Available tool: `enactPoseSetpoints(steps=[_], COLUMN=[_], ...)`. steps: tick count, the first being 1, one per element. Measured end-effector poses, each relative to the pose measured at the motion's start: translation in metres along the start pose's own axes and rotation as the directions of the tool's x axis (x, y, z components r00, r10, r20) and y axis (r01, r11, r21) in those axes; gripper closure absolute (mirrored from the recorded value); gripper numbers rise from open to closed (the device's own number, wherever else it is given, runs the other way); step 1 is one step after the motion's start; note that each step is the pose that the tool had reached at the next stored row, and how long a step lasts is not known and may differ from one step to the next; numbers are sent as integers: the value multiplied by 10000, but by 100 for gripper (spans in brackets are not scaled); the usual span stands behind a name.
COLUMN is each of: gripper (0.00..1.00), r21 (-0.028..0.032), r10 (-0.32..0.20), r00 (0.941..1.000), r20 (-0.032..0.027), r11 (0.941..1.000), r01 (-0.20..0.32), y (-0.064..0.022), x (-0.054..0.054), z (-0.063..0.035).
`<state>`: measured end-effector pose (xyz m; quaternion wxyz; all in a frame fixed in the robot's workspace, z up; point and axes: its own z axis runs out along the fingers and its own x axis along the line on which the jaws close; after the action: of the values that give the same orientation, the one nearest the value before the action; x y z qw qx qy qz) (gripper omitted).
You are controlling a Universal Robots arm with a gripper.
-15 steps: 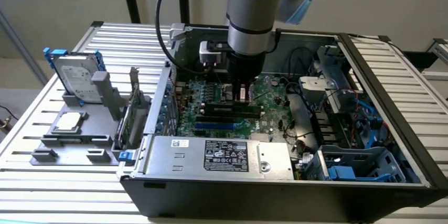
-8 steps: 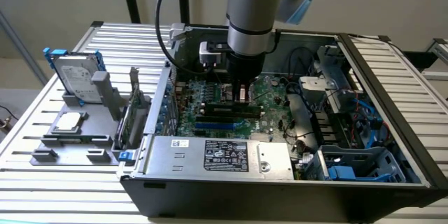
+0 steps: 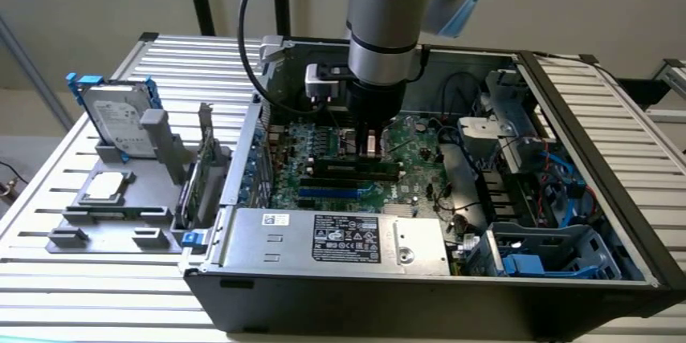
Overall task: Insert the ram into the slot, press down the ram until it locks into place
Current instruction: 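Insert the ram into the slot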
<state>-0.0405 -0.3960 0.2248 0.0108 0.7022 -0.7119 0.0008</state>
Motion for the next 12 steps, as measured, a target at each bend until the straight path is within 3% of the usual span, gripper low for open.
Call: enactPoseSetpoints(steps=[2,5,9,12], gripper=[87,72,72,72], r21=[0,0,0,0], r10=[0,0,0,1], r00=[10000,10000,10000,10000], r20=[0,0,0,0], r11=[10000,10000,10000,10000], r01=[0,0,0,-1], y=[0,0,0,1], x=[0,0,0,1], z=[0,0,-7,-65])
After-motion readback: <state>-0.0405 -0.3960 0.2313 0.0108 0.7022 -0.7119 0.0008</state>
